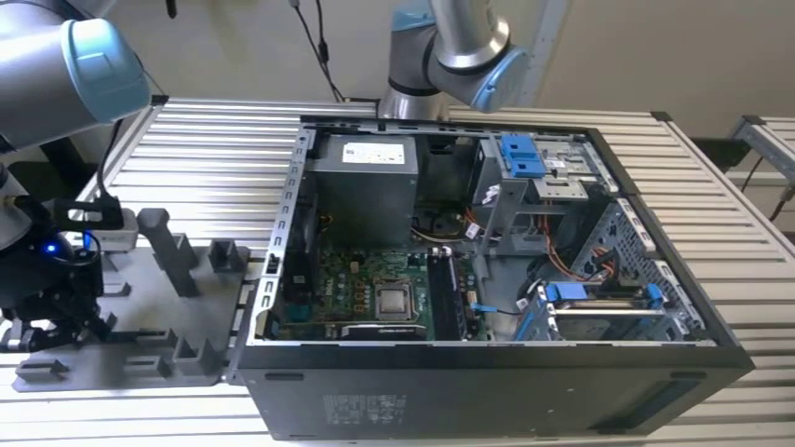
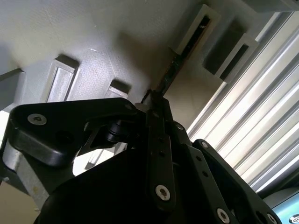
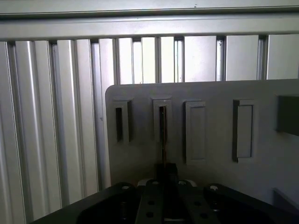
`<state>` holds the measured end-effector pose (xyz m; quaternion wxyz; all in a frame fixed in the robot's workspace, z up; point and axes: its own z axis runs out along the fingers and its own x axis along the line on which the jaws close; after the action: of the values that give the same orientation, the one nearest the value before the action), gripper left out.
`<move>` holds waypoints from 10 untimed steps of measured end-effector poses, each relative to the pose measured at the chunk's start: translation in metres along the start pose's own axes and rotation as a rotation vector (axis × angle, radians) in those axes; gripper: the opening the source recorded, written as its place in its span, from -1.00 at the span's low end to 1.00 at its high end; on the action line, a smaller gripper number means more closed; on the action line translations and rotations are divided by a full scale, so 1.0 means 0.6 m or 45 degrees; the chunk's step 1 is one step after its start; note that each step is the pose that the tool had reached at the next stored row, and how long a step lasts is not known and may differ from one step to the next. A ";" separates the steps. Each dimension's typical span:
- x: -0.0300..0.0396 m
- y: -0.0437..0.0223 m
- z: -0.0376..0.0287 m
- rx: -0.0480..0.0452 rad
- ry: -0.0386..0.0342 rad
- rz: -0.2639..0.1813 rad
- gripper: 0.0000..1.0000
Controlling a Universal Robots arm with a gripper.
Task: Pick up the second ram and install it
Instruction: 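Pick up the second ram and move it above second insertion slot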
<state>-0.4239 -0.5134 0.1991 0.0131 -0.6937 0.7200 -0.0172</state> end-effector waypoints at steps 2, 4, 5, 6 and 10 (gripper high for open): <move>0.000 0.000 -0.003 0.000 -0.0005 0.000 -0.73; 0.000 0.000 -0.009 0.000 0.0002 0.000 -0.73; 0.000 0.000 -0.012 0.000 0.0002 0.000 -0.73; 0.000 -0.001 -0.015 0.000 0.0002 0.000 -0.73; 0.000 -0.001 -0.029 0.000 0.0002 0.000 -0.73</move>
<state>-0.4240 -0.5135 0.2163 0.0130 -0.6937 0.7200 -0.0173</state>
